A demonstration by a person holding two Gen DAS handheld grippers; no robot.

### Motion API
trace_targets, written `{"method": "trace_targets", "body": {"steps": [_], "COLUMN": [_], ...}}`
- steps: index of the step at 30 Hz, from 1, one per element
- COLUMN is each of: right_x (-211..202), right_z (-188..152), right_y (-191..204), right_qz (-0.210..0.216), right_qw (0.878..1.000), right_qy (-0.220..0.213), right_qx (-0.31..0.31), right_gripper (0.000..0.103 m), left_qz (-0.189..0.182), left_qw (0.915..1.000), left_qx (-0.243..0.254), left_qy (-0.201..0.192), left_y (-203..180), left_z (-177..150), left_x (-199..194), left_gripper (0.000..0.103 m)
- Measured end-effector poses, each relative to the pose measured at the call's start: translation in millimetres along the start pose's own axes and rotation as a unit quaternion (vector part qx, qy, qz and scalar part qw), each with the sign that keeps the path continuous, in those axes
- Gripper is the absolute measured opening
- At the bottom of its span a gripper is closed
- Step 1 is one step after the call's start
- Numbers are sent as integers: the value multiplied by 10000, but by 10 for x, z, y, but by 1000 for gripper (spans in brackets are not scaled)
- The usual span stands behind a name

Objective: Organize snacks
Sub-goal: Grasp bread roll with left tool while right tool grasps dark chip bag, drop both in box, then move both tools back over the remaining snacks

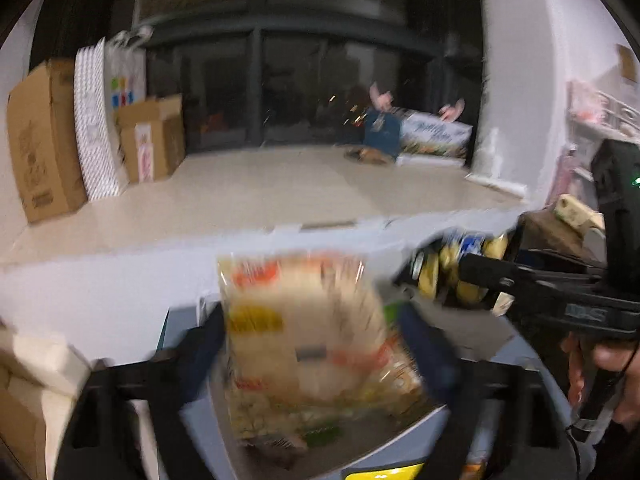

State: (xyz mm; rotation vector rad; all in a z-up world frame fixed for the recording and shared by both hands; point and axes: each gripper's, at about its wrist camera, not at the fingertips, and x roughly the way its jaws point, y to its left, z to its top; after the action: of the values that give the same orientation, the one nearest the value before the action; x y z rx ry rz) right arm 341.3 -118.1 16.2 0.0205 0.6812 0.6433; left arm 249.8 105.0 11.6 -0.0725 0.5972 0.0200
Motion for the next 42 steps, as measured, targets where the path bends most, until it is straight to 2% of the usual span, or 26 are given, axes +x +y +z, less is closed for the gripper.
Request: {"method": "trace_targets", "body": {"steps": [1, 2, 7, 9, 15, 18, 21, 26, 29, 35, 38, 42], "right_x": [50, 101, 180, 120, -361, -642, -875, -1242, -1375, -1668, -1706, -1824], "right_z": [2, -17, -167, -187, -237, -399, -635, -1058, -1359, -1904, -1979, -1962], "right_y": [-8, -12, -46, -67, -19, 42, 40, -4, -46, -37, 44, 150], "right_qz": [8, -37, -163, -188, 243, 357, 492, 592, 589, 575, 392, 319], "right_qw": [10000, 9999, 9994, 9995, 9993, 9983, 9978, 9970, 9971, 9945, 9974, 9975], "right_qy": [74, 136, 287, 194, -237, -453, -452, -498, -396, -613, -499, -634], "right_qx": [33, 38, 89, 160, 182, 26, -28, 87, 270, 625, 346, 57], "right_gripper": [100, 103, 103, 103, 103, 103, 103, 103, 103, 103, 103, 103], "left_qz": [-59, -170, -127, -157, -435, -642, -745, -1044, -996, -1075, -1099, -1052], "left_qw": [9999, 9996, 9996, 9996, 9985, 9974, 9967, 9938, 9946, 9922, 9916, 9926], "left_qx": [-109, -208, -237, -222, -239, -102, 75, 206, -14, -622, -667, -604], "left_qy": [-18, -67, 34, 11, -209, -307, -301, -331, -280, 45, 103, 14], "left_y": [48, 89, 149, 136, 33, -105, -265, -451, -471, -394, -387, -403], "left_z": [-39, -79, -248, -268, -340, -459, -623, -1115, -1431, -1924, -1986, -1959], "left_x": [6, 1, -31, -96, -523, -795, -1030, -1423, -1587, -1675, -1699, -1778], "left_gripper": [102, 103, 103, 103, 103, 103, 103, 103, 103, 103, 103, 103]}}
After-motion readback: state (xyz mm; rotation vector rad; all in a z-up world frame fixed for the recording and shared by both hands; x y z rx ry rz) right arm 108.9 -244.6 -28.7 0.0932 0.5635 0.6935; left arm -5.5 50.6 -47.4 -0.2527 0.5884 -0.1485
